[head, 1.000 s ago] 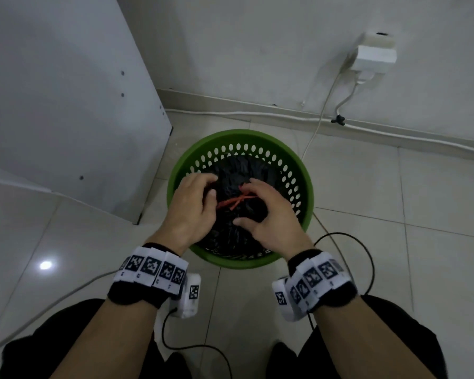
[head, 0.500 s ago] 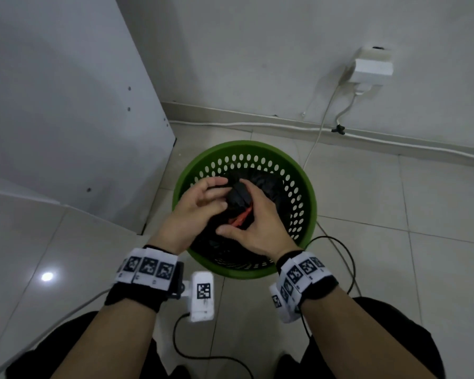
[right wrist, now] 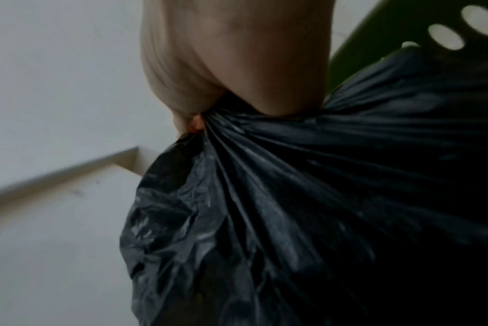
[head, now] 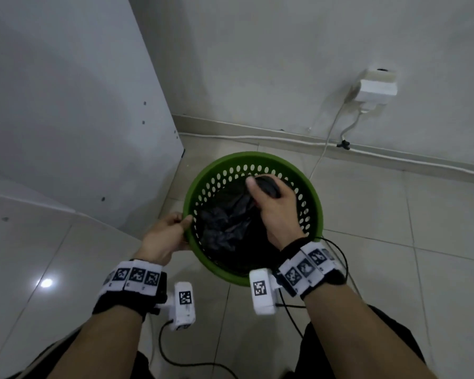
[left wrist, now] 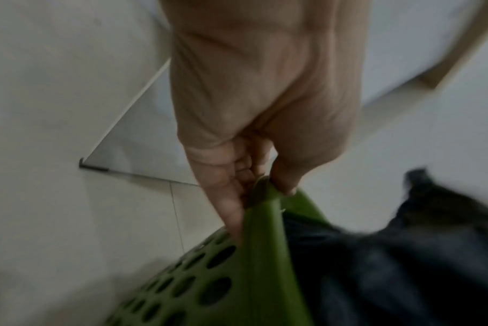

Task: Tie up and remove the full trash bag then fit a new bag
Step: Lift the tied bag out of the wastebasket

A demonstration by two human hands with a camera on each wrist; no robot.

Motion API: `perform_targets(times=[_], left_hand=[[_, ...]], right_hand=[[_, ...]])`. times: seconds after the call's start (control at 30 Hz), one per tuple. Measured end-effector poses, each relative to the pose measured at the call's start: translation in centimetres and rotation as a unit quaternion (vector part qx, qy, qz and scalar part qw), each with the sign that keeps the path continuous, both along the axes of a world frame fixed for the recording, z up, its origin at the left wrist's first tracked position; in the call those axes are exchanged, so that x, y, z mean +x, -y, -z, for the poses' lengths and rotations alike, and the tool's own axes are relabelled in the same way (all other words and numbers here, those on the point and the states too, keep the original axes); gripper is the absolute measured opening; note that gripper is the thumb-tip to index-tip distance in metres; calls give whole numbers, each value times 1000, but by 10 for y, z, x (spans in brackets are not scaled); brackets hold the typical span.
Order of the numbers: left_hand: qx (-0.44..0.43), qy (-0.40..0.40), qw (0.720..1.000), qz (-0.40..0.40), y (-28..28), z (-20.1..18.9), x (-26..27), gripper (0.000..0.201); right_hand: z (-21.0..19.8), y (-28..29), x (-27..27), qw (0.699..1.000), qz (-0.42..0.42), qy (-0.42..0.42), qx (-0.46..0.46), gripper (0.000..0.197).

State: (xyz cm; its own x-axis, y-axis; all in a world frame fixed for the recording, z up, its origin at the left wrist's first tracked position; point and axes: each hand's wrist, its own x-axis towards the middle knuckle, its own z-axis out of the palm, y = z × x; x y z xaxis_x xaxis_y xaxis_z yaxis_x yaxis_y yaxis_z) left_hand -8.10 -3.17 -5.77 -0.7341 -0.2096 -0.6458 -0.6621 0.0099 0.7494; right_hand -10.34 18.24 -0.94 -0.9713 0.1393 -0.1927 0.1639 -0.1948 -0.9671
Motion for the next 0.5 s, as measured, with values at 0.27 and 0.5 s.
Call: perform_targets(times=[0.27, 0.5], left_hand=[[76, -3, 997, 1, -11, -4, 6, 20], [-21, 96, 995, 20, -14, -48, 11, 33]], right_hand=[[-121, -22, -16, 994, 64, -74, -52, 41], [-229, -22, -2, 996, 37, -77, 24, 34]])
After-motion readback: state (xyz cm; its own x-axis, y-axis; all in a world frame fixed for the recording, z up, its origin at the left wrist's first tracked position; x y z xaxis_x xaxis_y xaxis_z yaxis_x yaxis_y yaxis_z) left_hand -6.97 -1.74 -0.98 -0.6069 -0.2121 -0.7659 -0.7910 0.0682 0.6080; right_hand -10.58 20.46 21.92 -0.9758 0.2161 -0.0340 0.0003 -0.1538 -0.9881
